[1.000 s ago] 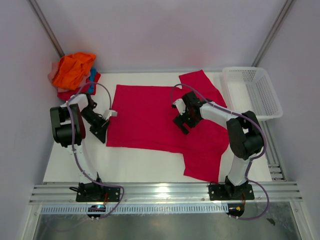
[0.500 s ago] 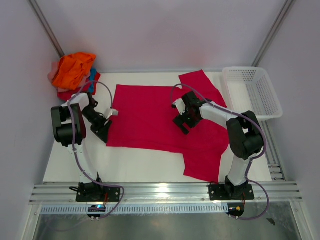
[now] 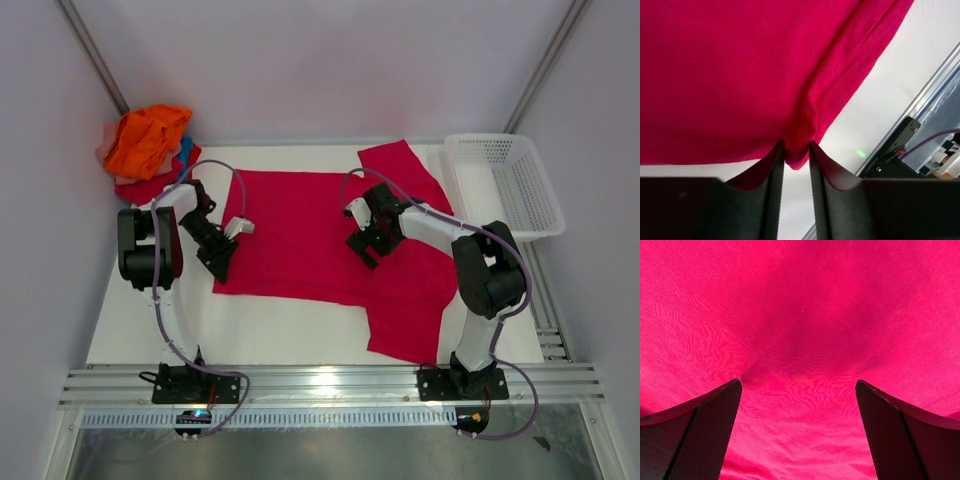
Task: Fold and stack the t-shirts
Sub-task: Flatten out the tshirt
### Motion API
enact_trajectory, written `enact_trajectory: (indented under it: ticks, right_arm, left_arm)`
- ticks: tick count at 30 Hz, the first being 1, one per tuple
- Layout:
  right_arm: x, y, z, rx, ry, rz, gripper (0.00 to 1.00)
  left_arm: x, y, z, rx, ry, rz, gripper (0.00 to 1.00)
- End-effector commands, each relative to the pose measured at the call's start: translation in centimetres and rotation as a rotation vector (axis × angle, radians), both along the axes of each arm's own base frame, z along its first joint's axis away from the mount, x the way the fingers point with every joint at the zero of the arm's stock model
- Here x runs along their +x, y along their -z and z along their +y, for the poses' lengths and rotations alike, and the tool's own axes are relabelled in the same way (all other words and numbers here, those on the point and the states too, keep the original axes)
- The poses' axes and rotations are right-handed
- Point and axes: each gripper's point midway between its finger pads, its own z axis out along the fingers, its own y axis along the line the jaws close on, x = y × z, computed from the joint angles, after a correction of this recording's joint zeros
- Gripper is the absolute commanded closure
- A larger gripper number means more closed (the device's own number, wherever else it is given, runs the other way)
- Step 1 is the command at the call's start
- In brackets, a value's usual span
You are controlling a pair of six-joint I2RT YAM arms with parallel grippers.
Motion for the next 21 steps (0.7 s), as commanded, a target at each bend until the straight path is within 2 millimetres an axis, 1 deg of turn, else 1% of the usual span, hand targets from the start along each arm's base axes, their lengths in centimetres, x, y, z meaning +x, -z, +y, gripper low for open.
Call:
enact_trajectory:
  ticks: [1, 4, 6, 7, 9, 10, 19, 21]
  right_arm:
    - [1.2, -1.2, 0.8, 0.018, 0.001, -0.042, 0.01]
    - [1.2, -1.2, 0.8, 0.019, 0.002, -0.042, 0.01]
    - [1.2, -1.2, 0.8, 0.018, 0.002, -0.044, 0.01]
    - [1.2, -1.3, 0.8, 0.019, 0.002, -0.045, 0.01]
    - [1.2, -1.2, 0.8, 0.016, 0.005, -0.045, 0.01]
    - [1.3, -1.3, 0.8, 0.016, 0.004, -0.048, 0.01]
    - [1.9, -1.5, 0.7, 0.008, 0.01, -0.073, 0.01]
    - [2.3, -1.6, 0.1, -0.023, 0.028, -0.092, 0.01]
  left_arm:
    - [-6.4, -5.2, -0.4, -0.036, 0.007, 0.29, 0.74]
    - [-7.1, -5.2, -0.1, -0.018, 0.023, 0.299, 0.83]
    - [-7.5, -5.3, 0.3, 0.002, 0.039, 0.304, 0.87]
    - [-7.6, -5.3, 0.5, 0.009, 0.045, 0.301, 0.91]
    - [-7.7, -5.5, 0.7, 0.023, 0.052, 0.293, 0.94]
    - [-7.8, -5.6, 0.9, 0.031, 0.062, 0.289, 0.97]
    - [-8.6, -5.9, 1.4, 0.046, 0.117, 0.262, 0.98]
    - [-9.2, -5.9, 1.4, 0.047, 0.132, 0.273, 0.98]
